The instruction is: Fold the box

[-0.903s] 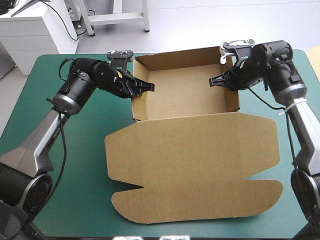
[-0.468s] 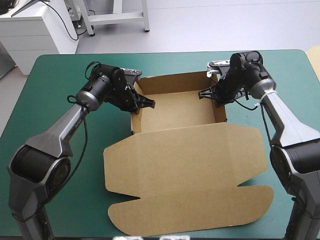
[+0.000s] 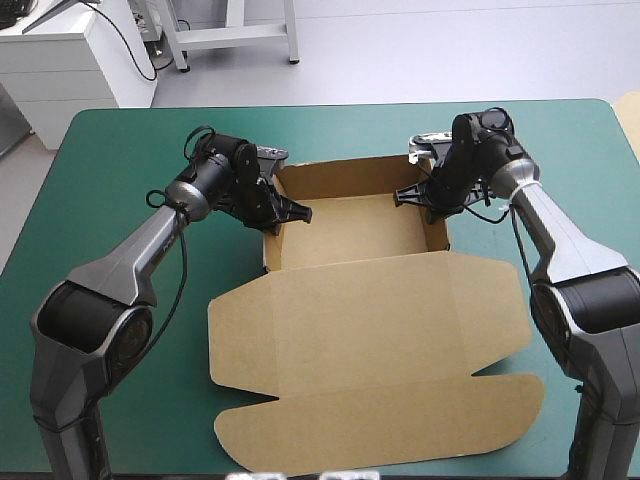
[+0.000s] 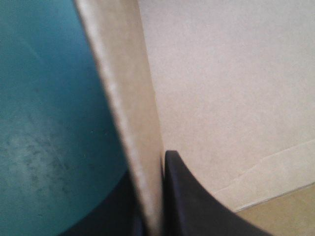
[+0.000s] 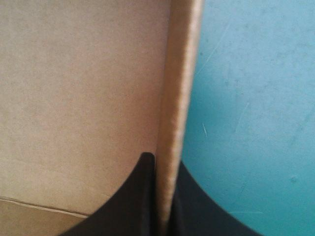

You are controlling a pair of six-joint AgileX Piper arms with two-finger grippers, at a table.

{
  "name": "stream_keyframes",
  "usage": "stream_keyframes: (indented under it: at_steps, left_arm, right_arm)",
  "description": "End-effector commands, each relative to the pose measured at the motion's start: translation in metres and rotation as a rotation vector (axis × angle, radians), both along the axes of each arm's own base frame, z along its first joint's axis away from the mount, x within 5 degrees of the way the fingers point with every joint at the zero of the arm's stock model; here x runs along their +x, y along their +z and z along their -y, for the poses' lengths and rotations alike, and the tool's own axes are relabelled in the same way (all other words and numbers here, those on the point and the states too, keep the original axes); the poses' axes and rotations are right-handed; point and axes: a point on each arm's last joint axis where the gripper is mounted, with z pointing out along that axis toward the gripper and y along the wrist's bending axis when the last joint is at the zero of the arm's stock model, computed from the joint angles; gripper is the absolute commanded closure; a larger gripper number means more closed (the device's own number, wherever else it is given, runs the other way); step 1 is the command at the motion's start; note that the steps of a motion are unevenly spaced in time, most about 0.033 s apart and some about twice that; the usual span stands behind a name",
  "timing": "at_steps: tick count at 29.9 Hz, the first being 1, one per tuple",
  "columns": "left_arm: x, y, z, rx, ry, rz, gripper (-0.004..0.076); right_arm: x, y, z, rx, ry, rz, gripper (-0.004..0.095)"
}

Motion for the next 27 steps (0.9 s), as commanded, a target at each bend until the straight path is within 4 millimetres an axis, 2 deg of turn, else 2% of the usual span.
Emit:
stream_keyframes:
  at_steps: [1, 3, 5, 8, 9, 12, 15, 22, 27]
  left_arm:
    - [-0.012, 0.030, 0.005, -0.038, -0.094, 0.056, 0.0725]
    - [-0.013, 0.029, 0.004, -0.027, -0.108, 0.039, 0.0692]
    - [-0.014, 0.028, 0.001, -0.012, -0.125, 0.025, 0.0619]
    - [-0.014, 0.027, -0.007, -0.008, -0.111, -0.017, 0.0441]
    - [-0.013, 0.027, -0.013, -0.003, -0.100, -0.037, 0.0351]
    - [-0.011, 0.030, -0.019, -0.023, -0.079, -0.038, 0.0158]
    - [-0.011, 0.031, -0.022, -0.030, -0.071, -0.038, 0.0076]
    - [-0.013, 0.035, -0.021, -0.047, -0.071, -0.034, 0.0076]
    - [-0.015, 0.056, -0.023, -0.062, -0.073, 0.028, 0.0076]
  right_arm:
    - [-0.009, 0.032, -0.004, 0.056, 0.036, 0.079, 0.0910]
    - [-0.009, 0.032, -0.004, 0.053, 0.044, 0.081, 0.0834]
    - [-0.009, 0.032, -0.004, 0.053, 0.044, 0.081, 0.0689]
    - [-0.009, 0.032, -0.004, 0.052, 0.051, 0.083, 0.0413]
    - [-0.009, 0.032, -0.004, 0.052, 0.051, 0.083, 0.0276]
    - [-0.009, 0.032, -0.004, 0.049, 0.051, 0.083, 0.0039]
    - [-0.009, 0.033, -0.003, 0.048, 0.051, 0.085, -0.0009]
    - [-0.010, 0.035, -0.004, 0.057, 0.051, 0.088, 0.0007]
    - [-0.017, 0.053, -0.001, 0.063, 0.050, 0.134, 0.0007]
